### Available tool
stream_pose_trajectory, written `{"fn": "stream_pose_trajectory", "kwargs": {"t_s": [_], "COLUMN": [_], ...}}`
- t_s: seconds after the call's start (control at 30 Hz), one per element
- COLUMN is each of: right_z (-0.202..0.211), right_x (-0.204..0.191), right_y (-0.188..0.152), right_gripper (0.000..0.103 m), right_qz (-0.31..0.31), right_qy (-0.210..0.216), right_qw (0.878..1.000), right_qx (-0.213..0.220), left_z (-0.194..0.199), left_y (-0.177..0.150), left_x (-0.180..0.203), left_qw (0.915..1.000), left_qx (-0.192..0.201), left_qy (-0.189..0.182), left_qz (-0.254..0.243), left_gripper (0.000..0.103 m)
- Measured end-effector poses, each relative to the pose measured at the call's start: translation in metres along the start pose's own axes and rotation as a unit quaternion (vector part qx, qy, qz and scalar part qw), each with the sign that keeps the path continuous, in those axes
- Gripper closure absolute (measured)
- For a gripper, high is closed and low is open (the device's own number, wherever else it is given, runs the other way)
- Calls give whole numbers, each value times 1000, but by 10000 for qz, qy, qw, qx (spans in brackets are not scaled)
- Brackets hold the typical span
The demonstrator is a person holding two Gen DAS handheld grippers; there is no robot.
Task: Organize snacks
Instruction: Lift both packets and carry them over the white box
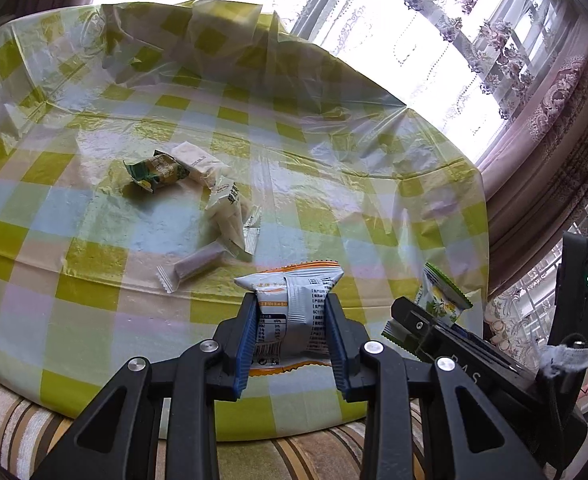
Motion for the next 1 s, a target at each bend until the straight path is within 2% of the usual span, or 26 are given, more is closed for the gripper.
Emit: {"fn": "stream_pose_trajectory", "kwargs": {"t_s": [0.23, 0.47, 0.7, 1.0], "right_z": [20, 35, 45, 66], "right_x": [43, 91, 147, 221], "right_y": [-12, -23, -35, -48], "right_gripper": [59, 59, 59, 59], "right_qz": [-220, -423, -758, -1349], "right_qy": [-60, -259, -522, -917], "right_qw": [9997, 9987, 9957, 9864], "right_qx": [38, 74, 77, 205], "left_z": [-11, -29, -50, -74], "left_y": [-5, -15, -24, -41], "left_x": [38, 81, 128, 190], "left_qw": [9985, 9931, 9828, 9644], "left_qx": [-283, -667, -1050, -1434], "left_qy": [-165, -394, -672, -993], "left_qz": [-450, -880, -1366, -1986], "left_gripper": [69, 69, 69, 69]}}
Point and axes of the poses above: each gripper's, at about its wrist camera, not at the fingertips, and z roughly against the way its jaws point, x to its right, y to its top, the point moved 1 cm from there along -z, roughly the way its jaws point, and after that the axes turned 12 degrees about -x, right-handed, at the moved point
